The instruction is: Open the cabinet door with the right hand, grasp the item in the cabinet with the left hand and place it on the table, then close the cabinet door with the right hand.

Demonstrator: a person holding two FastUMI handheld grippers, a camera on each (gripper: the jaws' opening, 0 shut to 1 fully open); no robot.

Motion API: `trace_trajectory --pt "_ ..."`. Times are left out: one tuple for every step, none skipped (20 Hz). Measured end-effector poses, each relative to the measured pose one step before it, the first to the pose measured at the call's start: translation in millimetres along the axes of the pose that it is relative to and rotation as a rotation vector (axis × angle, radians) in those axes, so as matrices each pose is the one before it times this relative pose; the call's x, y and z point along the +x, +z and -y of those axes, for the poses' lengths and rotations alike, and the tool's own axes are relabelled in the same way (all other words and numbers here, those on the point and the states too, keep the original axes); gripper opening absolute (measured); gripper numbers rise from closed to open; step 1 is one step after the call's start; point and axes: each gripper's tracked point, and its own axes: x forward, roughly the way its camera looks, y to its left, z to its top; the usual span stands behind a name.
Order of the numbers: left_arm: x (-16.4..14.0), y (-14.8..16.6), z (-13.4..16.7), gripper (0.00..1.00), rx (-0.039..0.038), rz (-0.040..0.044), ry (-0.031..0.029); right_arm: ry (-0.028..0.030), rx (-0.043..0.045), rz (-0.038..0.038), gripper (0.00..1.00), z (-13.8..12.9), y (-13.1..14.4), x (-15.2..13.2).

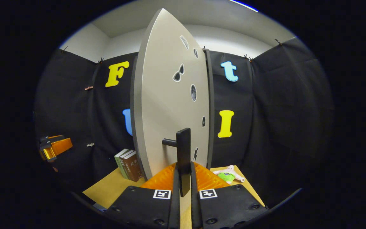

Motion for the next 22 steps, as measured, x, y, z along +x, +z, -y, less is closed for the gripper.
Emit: trace_trajectory --pt "0.55 -0.41 1.32 0.94 -0.00093 -0.00134 0.00081 -0.01575 -0.00034 0.01418 0.18 4.3 3.87 -0.16" --pt "0.79 -1.61 1.13 0.94 -0.00128 -0.00305 0.0013 -0.00896 -0.00228 0.01386 0.18 3.56 2.62 -0.22" --pt "1.02 -0.74 1.95 0.94 -0.00384 -0.0036 0.00034 -0.00445 -0.00307 0.00917 0.18 3.16 1.74 1.25" --pt "2.2 -0.6 3.42 0.94 -0.00593 -0.00256 -0.00416 -0.01029 -0.00392 0.00344 0.17 4.22 1.24 0.59" --pt "1.7 0.2 3.73 0.94 -0.00792 -0.0011 -0.00392 -0.014 -0.00604 0.00163 0.18 6.09 -0.47 -0.94" --pt "1.53 0.22 4.01 0.94 -0.00754 -0.00014 -0.00536 -0.01409 -0.00505 0.00548 0.17 5.17 1.0 -0.46" --pt "2.27 0.83 3.33 0.94 -0.00599 0.00013 -0.00439 -0.01414 -0.00536 0.00665 0.17 4.88 1.91 -0.57" --pt "1.08 1.12 3.35 0.94 -0.00479 0.0004 -0.0035 -0.01365 -0.0098 0.0066 0.17 5.38 1.76 0.4" --pt "3.19 -0.83 4.74 0.94 -0.00414 -0.0025 -0.00458 -0.01232 -0.01399 0.00308 0.17 5.43 0.03 0.4" --pt "2.34 -1.07 4.46 0.94 -0.00268 -0.00401 -0.00065 -0.01321 -0.01462 0.00293 0.17 5.86 0.58 0.84" --pt "1.43 0.88 2.56 0.94 -0.00173 0.00097 0.00537 -0.01274 -0.00913 0.00429 0.16 6.8 1.02 0.25" --pt "1.42 2.51 2.18 0.94 -0.00482 0.00747 0.00436 -0.00529 0.00353 0.0052 0.14 2.89 0.85 0.26" --pt "3.11 2.03 6.15 0.94 -0.00532 0.00664 -0.00542 0.00204 0.00594 0.00778 0.02 0.75 1.91 -0.03" --pt "2.83 2.01 6.1 0.95 -0.00203 0.00628 -0.0074 0.02463 0.01274 0.00291 0.11 -4.92 0.61 0.22" --pt "2.37 1.61 4.73 0.94 0.00324 0.00325 -0.00371 0.03172 0.01421 -0.00115 0.11 -6.79 -0.16 -0.06" --pt "3.66 1.25 3.15 0.94 0.00699 -0.00112 0.00217 0.01322 0.00446 -0.00127 0.11 -1.37 0.0 -0.46" --pt "2.97 -0.99 2.77 0.94 0.00759 -0.0045 0.0029 0.00897 0.00032 0.00238 0.12 2.56 0.92 -0.72" --pt "4.08 0.1 3.4 0.93 0.00522 -0.00469 0.00144 0.00324 0.00055 0.00667 0.12 2.4 2.35 -1.27" --pt "3.67 0.58 4.54 0.93 0.00178 -0.00443 -0.00437 0.00057 -0.0045 0.00921 0.12 1.18 1.53 0.63" --pt "5.58 0.44 5.95 0.93 0.00033 -0.00574 -0.00934 -0.01151 -0.01157 0.01277 0.11 6.29 2.23 -0.49" --pt "4.95 -0.44 6.92 0.94 0.00201 -0.00979 -0.01282 -0.02315 -0.01161 0.01129 0.12 7.72 1.23 1.64" --pt "5.46 -1.6 5.56 0.93 0.00589 -0.01434 -0.01298 -0.02142 -0.0065 0.01018 0.13 8.94 0.6 2.62"
